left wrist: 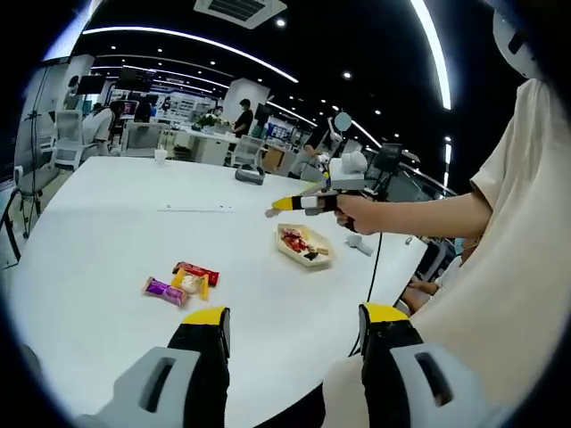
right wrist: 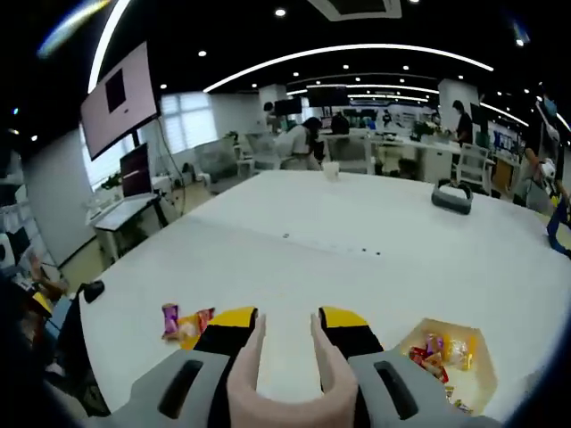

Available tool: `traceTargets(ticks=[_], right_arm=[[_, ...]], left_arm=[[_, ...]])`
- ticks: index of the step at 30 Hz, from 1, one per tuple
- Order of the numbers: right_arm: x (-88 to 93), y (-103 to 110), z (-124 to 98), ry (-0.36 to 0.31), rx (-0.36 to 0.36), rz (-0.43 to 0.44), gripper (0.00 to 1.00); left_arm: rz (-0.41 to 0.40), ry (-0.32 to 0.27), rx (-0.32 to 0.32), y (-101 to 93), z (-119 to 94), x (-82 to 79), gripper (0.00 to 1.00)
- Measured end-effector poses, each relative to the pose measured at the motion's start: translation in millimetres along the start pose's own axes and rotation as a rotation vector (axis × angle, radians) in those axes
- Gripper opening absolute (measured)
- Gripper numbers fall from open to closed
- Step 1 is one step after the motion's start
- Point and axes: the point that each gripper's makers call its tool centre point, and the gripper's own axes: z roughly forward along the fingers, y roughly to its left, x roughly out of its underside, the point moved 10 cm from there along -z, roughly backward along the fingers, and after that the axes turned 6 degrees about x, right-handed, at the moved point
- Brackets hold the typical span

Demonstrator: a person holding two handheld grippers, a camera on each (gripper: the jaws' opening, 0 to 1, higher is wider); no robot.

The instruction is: Place the target food into the container with the food tongs after gripping and lifting it, then release it inside without dropping or visibly crushing the food.

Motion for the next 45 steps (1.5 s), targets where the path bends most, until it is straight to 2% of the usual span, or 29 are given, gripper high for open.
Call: traceTargets(ticks=[10, 18, 25, 26, 36, 39, 41, 45], right_arm=[[-1.3, 45, 36, 0.044, -0.105, -0.093, 0.27], [8.9, 65, 61, 0.097, -0.157, -0.154, 0.27], [15.7, 81, 74, 0.136, -0.195, -0.181, 0.27], [18.5, 86, 79, 0.154, -0.212, -0.206, 0.27], [29.6, 98, 104, 0.216, -0.235, -0.285, 0.27], [32.3, 102, 106, 0.232, -0.258, -0.294, 0.27], [33.5, 104, 108, 0.232, -0.250, -0.330, 0.27], [38.5, 107, 112, 0.251, -0.270, -0.334, 0.27]], left_arm=[[-0.022, -0.014, -0.038, 12.1, -18, 4.5, 0.58], [-0.042, -0.023, -0.071, 21.9, -30, 9.0, 0.58], [-0.071, -0.026, -0.098, 30.3, -40, 14.9, 0.58], [-0.075, -0.027, -0.100, 31.0, -41, 15.4, 0.58], [-0.111, -0.029, -0.131, 40.9, -51, 19.9, 0.58], [-0.117, -0.030, -0.135, 42.7, -53, 20.7, 0.58], [-0.119, -0.028, -0.138, 43.6, -53, 21.0, 0.58], [-0.129, -0.031, -0.147, 46.8, -54, 22.2, 0.58]])
